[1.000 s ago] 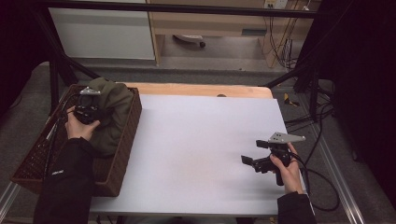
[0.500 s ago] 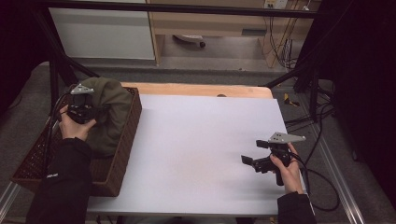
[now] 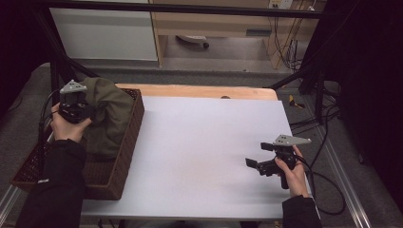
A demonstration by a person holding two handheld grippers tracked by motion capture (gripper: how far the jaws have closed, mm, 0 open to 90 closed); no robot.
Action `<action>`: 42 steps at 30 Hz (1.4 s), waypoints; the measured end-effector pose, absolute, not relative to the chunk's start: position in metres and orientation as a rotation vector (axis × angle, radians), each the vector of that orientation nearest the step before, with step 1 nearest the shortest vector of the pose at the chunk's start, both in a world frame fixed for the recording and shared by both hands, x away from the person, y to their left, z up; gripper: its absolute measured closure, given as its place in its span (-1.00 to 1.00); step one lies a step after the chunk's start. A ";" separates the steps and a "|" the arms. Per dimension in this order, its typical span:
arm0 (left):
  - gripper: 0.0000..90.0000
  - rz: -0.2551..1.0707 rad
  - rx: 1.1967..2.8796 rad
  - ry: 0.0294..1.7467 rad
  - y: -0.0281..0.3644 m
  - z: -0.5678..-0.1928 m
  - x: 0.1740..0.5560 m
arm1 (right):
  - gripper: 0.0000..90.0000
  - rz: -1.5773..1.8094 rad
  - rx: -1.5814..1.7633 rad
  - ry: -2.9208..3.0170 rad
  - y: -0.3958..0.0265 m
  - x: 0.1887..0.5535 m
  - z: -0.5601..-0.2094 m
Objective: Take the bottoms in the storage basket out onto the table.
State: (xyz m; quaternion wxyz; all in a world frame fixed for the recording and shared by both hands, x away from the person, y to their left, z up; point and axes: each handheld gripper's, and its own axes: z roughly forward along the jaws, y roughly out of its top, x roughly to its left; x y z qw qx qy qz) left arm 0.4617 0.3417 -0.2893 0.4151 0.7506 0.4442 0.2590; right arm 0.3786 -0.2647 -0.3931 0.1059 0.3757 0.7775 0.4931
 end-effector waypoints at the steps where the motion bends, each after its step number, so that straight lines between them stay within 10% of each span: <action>1: 0.95 0.654 1.883 1.111 0.342 -0.288 0.461 | -0.98 1.452 1.105 2.291 -0.265 0.379 -0.393; 42: 0.96 0.684 1.870 0.978 0.346 -0.222 0.415 | -0.98 1.446 1.106 2.293 -0.264 0.378 -0.393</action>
